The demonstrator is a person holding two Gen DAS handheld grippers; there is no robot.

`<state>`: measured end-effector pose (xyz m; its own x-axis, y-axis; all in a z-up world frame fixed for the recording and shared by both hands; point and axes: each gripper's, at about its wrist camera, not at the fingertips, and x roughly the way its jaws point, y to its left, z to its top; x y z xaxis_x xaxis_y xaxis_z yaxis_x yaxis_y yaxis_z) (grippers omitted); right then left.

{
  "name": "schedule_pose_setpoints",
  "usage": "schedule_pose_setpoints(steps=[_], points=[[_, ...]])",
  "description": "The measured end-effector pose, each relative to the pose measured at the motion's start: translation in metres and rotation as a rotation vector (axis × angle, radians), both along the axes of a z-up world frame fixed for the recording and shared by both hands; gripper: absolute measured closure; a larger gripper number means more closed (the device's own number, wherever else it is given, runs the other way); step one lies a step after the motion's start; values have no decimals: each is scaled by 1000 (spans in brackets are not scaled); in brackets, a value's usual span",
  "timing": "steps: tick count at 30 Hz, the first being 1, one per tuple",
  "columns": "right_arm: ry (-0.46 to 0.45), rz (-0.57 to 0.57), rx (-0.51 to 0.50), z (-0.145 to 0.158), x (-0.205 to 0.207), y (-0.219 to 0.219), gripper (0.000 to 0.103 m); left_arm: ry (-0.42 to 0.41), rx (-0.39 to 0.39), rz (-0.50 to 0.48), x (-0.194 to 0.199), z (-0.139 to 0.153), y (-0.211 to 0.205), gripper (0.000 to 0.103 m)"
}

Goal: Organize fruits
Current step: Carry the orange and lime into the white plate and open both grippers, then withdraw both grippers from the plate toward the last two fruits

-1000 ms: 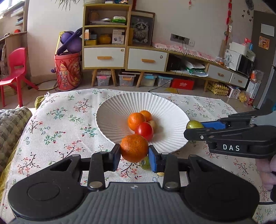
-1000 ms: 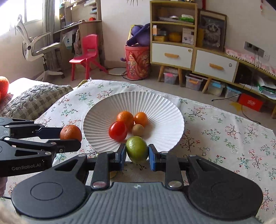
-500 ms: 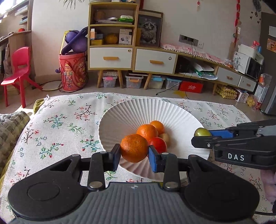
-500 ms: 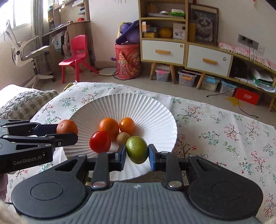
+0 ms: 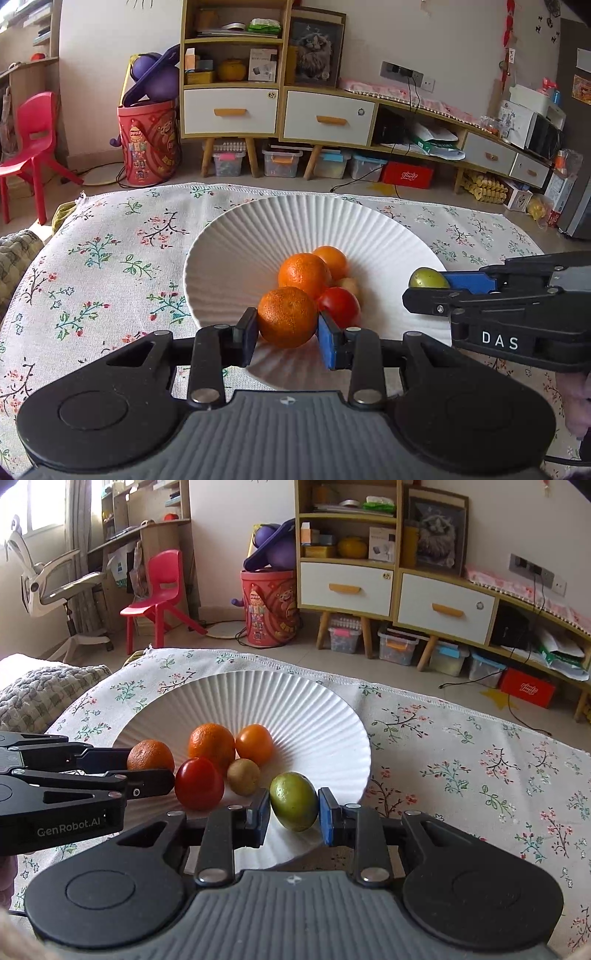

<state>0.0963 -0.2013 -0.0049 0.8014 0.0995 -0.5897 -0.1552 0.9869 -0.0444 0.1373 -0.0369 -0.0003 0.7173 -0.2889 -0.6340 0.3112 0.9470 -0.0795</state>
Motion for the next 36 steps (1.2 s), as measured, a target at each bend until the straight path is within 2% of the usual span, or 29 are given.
schedule_pose_setpoints(steps=[6, 8, 14, 24, 36], points=[[-2, 6, -3, 0, 1, 1, 77, 0, 1, -12, 0, -2, -5, 82], [-4, 3, -5, 1, 0, 1, 76, -4, 4, -10, -1, -1, -5, 79], [-6, -3, 20, 5, -2, -2, 68, -17, -9, -1, -4, 6, -1, 67], [-18, 4, 13, 14, -12, 2, 54, -22, -10, -8, -19, 13, 8, 57], [-23, 22, 9, 19, -28, 5, 45, -14, -11, -12, -37, 16, 21, 46]])
